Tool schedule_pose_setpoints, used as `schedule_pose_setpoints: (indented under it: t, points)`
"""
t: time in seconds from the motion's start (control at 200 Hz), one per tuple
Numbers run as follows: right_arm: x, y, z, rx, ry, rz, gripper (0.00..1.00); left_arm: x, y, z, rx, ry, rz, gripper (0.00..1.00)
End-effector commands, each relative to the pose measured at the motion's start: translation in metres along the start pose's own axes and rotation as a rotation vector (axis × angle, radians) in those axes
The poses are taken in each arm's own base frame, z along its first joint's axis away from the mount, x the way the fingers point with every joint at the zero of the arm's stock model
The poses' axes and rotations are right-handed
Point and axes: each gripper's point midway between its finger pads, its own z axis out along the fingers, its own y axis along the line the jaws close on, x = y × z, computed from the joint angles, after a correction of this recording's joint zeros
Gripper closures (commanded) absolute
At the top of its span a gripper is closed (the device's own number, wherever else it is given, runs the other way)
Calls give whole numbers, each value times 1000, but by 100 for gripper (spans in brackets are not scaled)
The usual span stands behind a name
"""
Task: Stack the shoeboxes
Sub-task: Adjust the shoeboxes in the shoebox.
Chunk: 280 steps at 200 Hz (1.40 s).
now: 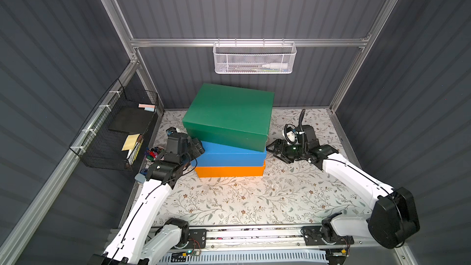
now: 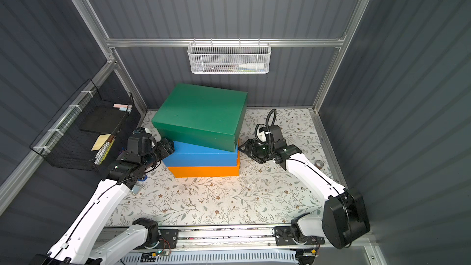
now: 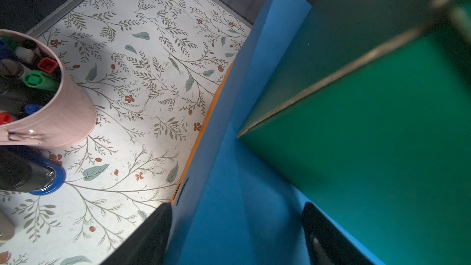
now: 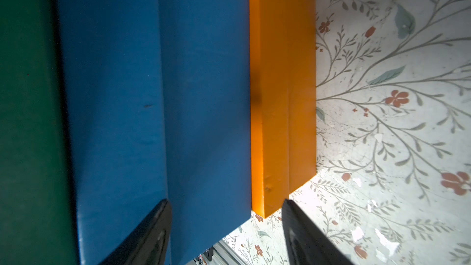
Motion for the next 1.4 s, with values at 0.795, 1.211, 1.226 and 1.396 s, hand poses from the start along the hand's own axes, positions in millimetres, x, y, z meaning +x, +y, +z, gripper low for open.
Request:
schedule_pose_setpoints:
  t: [0.795,1.211,1.226,1.396]
  points:
    - [-14,3,-1,-73,21,3,28,4,-18,-26,113,14,-59,4]
    - [-15,-3,-6,-65,15,12,28,4,-1,-30,36,-6,-38,3]
    - [-15,-4,-6,-64,15,14,28,4,-1,-30,35,-6,-37,3]
    - [-17,-2,-10,-59,10,-2,28,2,4,-35,5,-11,-37,3]
